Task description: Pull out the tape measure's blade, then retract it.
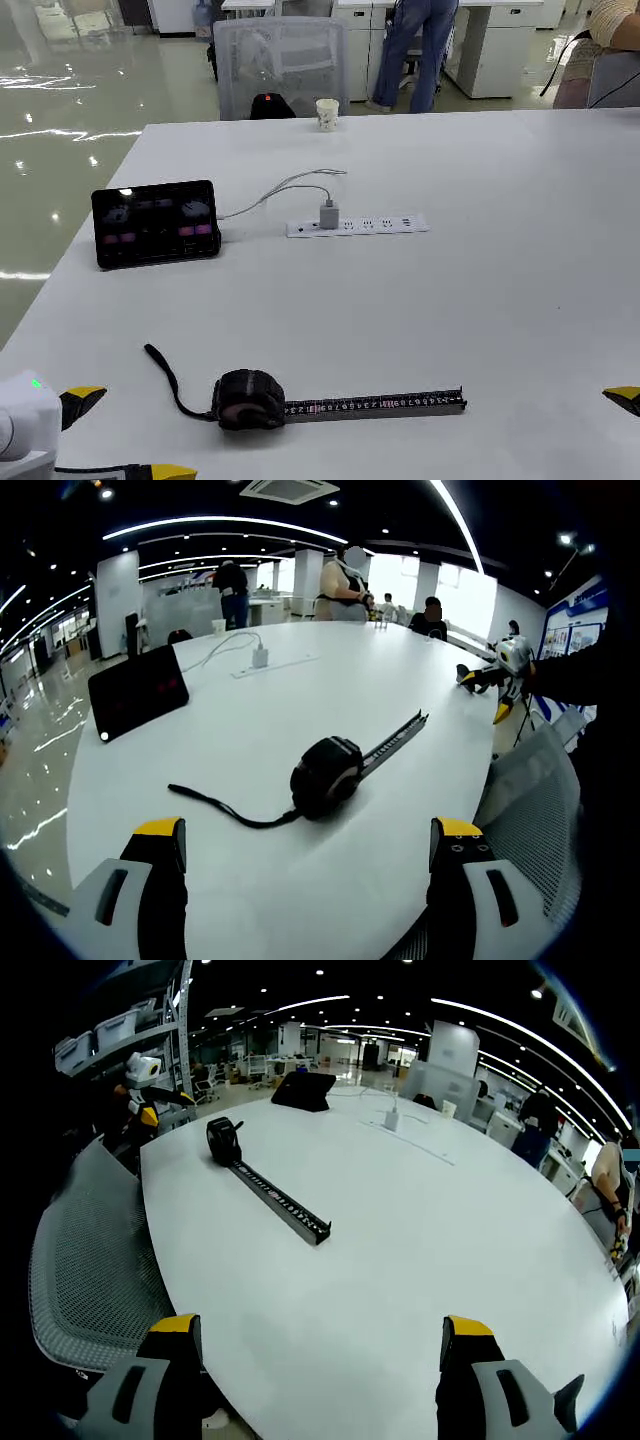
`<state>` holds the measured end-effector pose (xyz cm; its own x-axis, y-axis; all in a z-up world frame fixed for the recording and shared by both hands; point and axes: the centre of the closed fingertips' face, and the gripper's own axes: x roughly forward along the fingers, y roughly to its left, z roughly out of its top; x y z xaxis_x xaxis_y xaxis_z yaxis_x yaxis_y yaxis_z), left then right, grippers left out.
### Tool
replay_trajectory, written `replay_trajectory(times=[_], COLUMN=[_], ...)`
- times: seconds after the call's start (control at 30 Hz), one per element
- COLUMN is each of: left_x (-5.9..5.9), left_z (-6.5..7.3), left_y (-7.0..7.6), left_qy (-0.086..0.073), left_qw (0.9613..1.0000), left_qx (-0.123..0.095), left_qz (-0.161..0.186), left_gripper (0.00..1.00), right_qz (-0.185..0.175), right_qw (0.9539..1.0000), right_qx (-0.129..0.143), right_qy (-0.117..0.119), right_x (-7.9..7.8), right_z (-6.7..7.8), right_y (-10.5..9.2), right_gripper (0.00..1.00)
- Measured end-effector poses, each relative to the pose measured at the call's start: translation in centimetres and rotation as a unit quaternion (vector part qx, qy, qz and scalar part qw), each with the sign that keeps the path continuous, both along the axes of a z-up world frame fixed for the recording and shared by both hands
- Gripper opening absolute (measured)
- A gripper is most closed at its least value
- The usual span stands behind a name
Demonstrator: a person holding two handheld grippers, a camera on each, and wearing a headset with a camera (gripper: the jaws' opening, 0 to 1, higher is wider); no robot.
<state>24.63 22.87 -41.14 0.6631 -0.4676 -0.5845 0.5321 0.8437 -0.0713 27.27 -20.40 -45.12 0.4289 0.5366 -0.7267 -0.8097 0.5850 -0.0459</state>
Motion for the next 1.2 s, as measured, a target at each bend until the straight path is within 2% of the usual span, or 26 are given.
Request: replay_trajectory(times=[0.07, 0.13, 0.27, 0.43, 0.5, 0.63, 0.77, 0.87, 0.93, 0.97, 1.13, 1.2], left_x=[0.2, 0.2, 0.6, 0.7, 0.8, 1.0, 0.9, 1.1, 1.3, 1.7, 3.1, 3.6], left_z=[-0.1, -0.5, -0.8, -1.1, -1.2, -1.6, -2.1, -2.0, -2.0, -1.9, -2.1, -2.1], left_y=[-0.7, -1.1, -2.2, -4.0, -4.6, -5.5, -6.1, -6.7, -7.0, -7.1, -7.8, -7.9], left_qy=[0.004, 0.008, 0.011, 0.003, 0.005, 0.004, 0.011, 0.015, 0.011, 0.002, 0.003, 0.006], left_qw=[1.0, 0.9996, 0.9997, 0.9996, 0.9997, 0.9998, 0.9998, 0.9998, 0.9999, 0.9999, 0.9984, 0.9964], left_qx=[0.005, 0.022, 0.013, 0.006, 0.004, 0.004, 0.008, -0.009, -0.005, 0.0, -0.01, -0.029], left_qz=[-0.005, -0.014, -0.019, -0.027, -0.025, -0.019, -0.017, -0.003, 0.005, 0.015, 0.055, 0.08], left_gripper=[0.99, 0.99, 0.99, 0.99, 0.99, 0.99, 0.99, 0.99, 0.99, 0.99, 0.99, 0.99], right_qz=[0.008, 0.014, 0.026, 0.05, 0.059, 0.079, 0.088, 0.097, 0.104, 0.11, 0.13, 0.131], right_qw=[0.9999, 0.9998, 0.9996, 0.9985, 0.998, 0.9965, 0.9956, 0.9946, 0.9937, 0.9928, 0.9898, 0.9897], right_qx=[-0.008, -0.012, -0.014, -0.02, -0.021, -0.029, -0.033, -0.036, -0.043, -0.049, -0.059, -0.056], right_qy=[0.0, -0.001, 0.001, -0.001, 0.002, 0.004, 0.002, 0.0, 0.001, 0.001, 0.004, 0.011], right_x=[0.5, 0.7, 1.0, 1.3, 1.5, 2.2, 2.5, 3.0, 3.1, 3.3, 4.3, 4.5], right_z=[-0.1, -0.2, -0.1, -0.1, -0.1, -0.4, -0.3, -0.5, -0.7, -0.8, -1.0, -1.0], right_y=[0.1, 0.6, 1.6, 3.1, 3.7, 4.2, 4.7, 4.8, 4.8, 4.9, 5.5, 5.9], right_gripper=[0.99, 0.99, 0.99, 0.99, 0.99, 0.99, 0.99, 0.99, 0.99, 0.99, 0.99, 0.99])
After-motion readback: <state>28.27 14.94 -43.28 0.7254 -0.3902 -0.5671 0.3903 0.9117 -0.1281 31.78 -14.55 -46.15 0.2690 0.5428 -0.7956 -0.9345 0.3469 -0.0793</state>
